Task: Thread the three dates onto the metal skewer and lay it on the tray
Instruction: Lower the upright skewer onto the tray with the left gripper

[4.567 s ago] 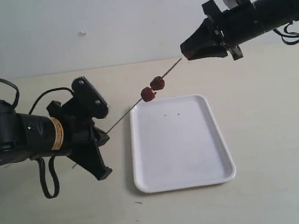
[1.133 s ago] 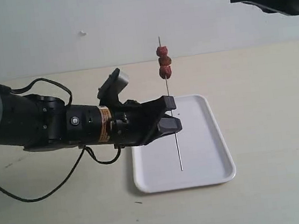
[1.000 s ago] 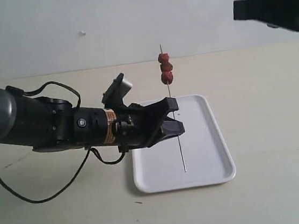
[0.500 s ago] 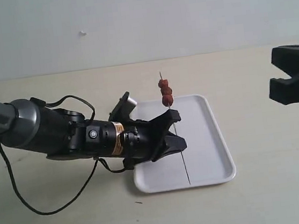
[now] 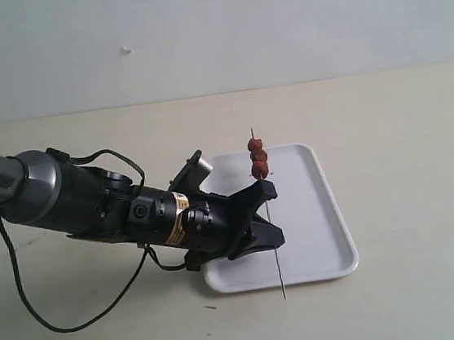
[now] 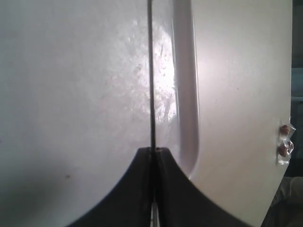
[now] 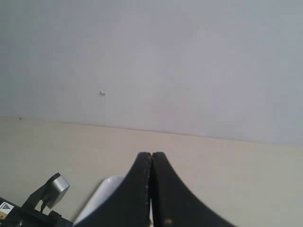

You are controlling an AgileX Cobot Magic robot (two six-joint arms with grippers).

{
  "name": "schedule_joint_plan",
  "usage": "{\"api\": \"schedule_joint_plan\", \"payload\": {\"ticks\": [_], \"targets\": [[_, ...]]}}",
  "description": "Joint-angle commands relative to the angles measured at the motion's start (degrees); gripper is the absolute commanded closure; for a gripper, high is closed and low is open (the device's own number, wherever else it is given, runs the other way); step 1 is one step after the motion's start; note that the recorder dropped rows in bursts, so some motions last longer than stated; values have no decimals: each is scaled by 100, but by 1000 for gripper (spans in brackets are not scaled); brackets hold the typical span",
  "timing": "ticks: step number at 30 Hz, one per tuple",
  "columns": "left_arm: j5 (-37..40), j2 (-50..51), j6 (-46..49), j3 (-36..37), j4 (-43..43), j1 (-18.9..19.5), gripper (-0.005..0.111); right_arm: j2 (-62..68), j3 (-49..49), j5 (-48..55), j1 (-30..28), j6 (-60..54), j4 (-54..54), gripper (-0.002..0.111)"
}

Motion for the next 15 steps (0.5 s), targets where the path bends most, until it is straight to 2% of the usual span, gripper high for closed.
{"api": "schedule_joint_plan", "payload": {"ticks": [1, 15], "targets": [[90, -21, -54, -33, 43, -8, 107, -14, 14, 126, 12, 8, -123, 108], [88, -21, -54, -33, 91, 64, 107, -14, 14, 211, 12, 8, -123, 108]]}}
